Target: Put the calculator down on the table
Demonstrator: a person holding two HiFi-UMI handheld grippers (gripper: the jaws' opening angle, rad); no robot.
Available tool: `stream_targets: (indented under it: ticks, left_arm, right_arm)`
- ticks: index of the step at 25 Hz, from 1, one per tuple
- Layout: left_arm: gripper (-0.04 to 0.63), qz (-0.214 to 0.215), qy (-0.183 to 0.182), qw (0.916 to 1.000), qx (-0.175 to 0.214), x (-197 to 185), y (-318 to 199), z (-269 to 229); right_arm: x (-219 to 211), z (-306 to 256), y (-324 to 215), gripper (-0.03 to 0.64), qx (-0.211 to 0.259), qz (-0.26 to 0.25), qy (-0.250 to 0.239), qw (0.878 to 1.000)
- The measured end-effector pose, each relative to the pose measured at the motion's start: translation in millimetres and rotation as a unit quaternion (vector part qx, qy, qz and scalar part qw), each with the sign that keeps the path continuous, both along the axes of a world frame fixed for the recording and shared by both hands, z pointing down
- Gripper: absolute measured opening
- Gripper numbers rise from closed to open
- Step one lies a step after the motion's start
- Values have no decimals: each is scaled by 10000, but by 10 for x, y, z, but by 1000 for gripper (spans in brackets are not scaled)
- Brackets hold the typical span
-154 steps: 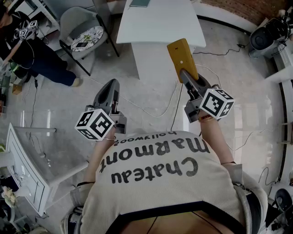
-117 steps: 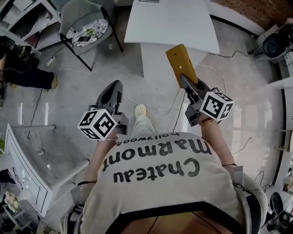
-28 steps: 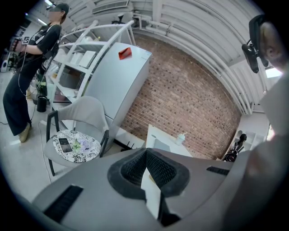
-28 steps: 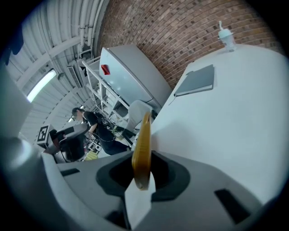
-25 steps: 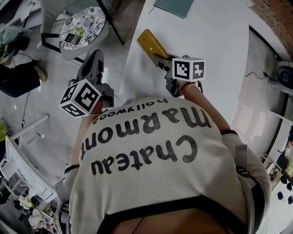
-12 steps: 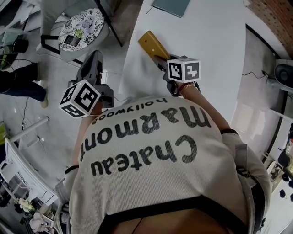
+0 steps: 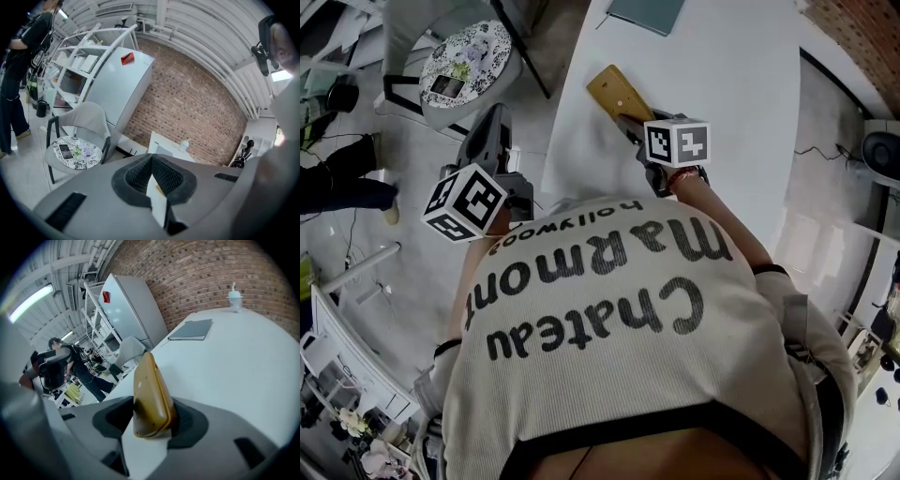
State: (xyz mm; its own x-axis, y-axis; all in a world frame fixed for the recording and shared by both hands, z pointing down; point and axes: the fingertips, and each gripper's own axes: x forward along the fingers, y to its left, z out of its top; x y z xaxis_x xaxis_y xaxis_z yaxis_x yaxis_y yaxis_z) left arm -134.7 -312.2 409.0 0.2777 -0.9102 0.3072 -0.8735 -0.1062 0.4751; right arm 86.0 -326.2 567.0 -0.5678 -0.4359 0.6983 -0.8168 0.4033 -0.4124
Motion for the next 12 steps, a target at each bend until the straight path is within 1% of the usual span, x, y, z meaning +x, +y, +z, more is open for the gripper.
stream_targets:
  ticks: [12]
  left_arm:
    - [2,-7,20,10000,1,43,-18,20]
  right_arm:
    - [58,3,-49,273,136,-74,305,9994]
